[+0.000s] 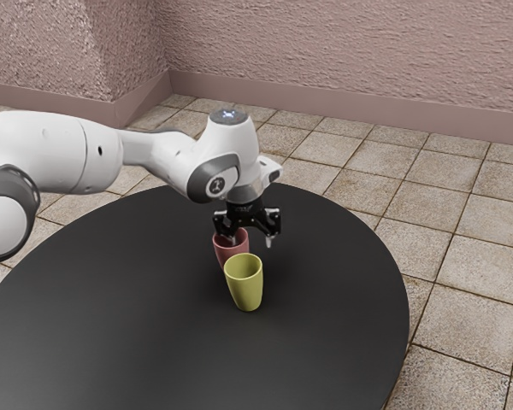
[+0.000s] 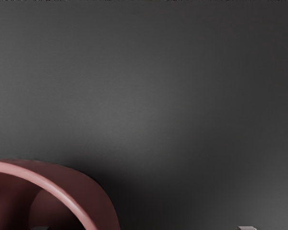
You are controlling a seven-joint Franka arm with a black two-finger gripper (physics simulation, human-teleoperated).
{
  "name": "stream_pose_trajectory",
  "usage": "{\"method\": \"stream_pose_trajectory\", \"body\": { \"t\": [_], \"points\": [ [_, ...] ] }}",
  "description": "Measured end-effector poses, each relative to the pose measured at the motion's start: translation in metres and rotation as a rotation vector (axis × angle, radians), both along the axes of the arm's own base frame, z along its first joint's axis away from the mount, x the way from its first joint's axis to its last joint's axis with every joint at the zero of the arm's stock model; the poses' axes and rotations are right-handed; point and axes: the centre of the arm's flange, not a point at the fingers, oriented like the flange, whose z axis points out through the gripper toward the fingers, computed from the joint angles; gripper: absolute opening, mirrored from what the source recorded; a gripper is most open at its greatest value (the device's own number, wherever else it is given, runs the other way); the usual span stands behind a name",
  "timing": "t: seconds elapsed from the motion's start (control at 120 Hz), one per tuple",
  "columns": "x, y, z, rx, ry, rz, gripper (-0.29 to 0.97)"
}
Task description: Place the left cup onto the right cup
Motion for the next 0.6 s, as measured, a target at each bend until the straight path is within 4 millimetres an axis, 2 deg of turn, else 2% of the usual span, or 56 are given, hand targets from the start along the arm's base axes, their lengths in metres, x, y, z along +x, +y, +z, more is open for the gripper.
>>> {"method": "stream_pose_trajectory", "body": {
  "t": [0.6],
  "points": [
    [0.000,0.010,-0.005,0.009,0.001,0.011,0.10]
  ]
}}
